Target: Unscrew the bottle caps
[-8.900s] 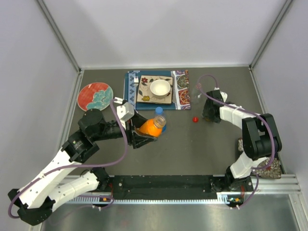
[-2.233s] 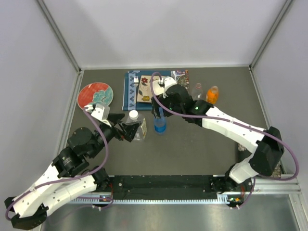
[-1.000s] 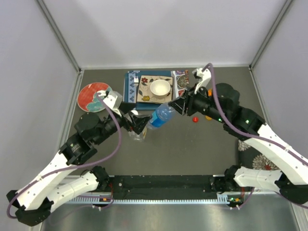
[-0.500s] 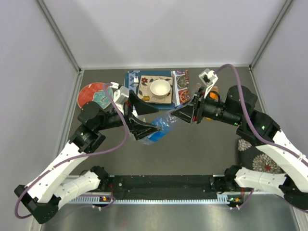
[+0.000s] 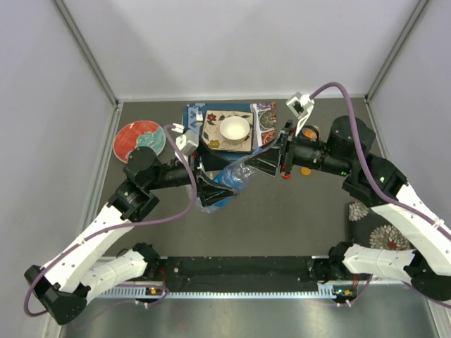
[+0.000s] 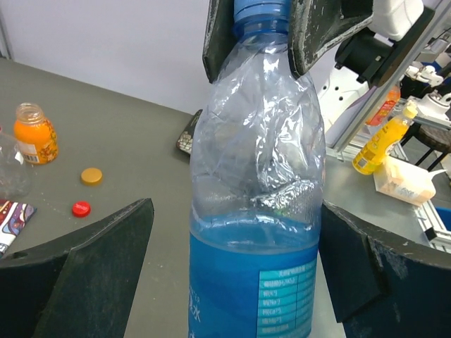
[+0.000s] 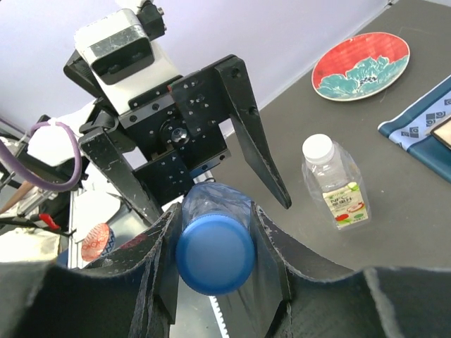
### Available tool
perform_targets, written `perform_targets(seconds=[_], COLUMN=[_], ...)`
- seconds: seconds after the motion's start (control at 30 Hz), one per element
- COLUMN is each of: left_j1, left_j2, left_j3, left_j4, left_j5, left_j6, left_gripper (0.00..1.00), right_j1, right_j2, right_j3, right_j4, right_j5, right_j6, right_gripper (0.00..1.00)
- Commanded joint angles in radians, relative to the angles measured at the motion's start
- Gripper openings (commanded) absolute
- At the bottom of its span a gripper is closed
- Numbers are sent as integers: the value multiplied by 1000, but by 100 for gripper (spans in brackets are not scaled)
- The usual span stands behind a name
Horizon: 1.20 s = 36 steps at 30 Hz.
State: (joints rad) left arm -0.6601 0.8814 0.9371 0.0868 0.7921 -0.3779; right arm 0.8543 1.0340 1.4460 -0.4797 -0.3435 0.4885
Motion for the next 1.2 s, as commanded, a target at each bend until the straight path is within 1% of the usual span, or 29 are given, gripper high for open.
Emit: perform_targets(seconds=[0.0,0.1,0.17,0.2,0.27,0.3,0.4,0.43,0.5,0.53,0.57,0.6,0.63,0.67,0.73,0.77,0.8,0.87,0.9,0.93,1.0,1.03,1.07,1.13,1.17], left_j1=[-6,-19,-24,-24,-30,-30,-36,-39,-44,-49,-52,-55,-61,-62,-70,-75,-81,-119,-139,-191,-251,-304,-321,-358,-368], left_j2=[8,25,37,40,47,48,54,54,54,53,51,50,47,44,38,37,33,22,19,13,11,10,11,13,10], left_j3=[-8,-1,0,-1,-3,-4,-4,-4,-1,0,2,3,3,6,9,11,12,15,19,20,25,25,25,25,22], left_j4=[16,18,18,18,18,18,14,14,4,-4,-19,-24,-31,-38,-58,-65,-82,-110,-122,-140,-148,-148,-148,-142,-127], left_j5=[2,32,59,67,84,88,101,101,98,93,85,69,56,46,-8,-31,-60,-181,-230,-364,-502,-577,-685,-781,-871], left_j6=[40,53,57,63,68,71,80,83,100,109,119,135,142,149,174,183,206,235,273,293,354,370,372,370,370], left_gripper=[99,98,90,82,74,68,58,52,45,37,35,34,33,33,33,33,33,34,33,33,33,33,33,30,29], right_j1=[-6,-4,-4,-4,-4,-3,-4,-4,-4,-4,-3,-4,-4,-3,-4,-4,-4,-4,-3,-3,0,6,8,8,9], right_j2=[21,35,41,43,46,47,46,46,41,40,40,37,37,35,31,26,23,12,9,5,-5,-3,0,4,14], right_j3=[59,62,62,62,62,63,65,67,70,70,73,74,80,82,83,86,86,85,85,83,70,68,65,65,65], right_j4=[61,61,59,58,50,47,36,32,23,21,18,12,10,7,7,6,7,9,10,13,23,23,21,16,7], right_j5=[-34,-37,-35,-37,-37,-37,-34,-26,-19,-12,-11,-8,1,12,50,69,87,162,190,246,300,340,369,403,415], right_j6=[19,18,16,15,12,9,4,1,-4,-7,-7,-10,-11,-10,-1,5,8,27,38,65,91,110,123,148,156], right_gripper=[0,0,0,0,0,0,0,0,0,0,0,11,25,47,60,68,71,74,75,75,74,73,71,69,67])
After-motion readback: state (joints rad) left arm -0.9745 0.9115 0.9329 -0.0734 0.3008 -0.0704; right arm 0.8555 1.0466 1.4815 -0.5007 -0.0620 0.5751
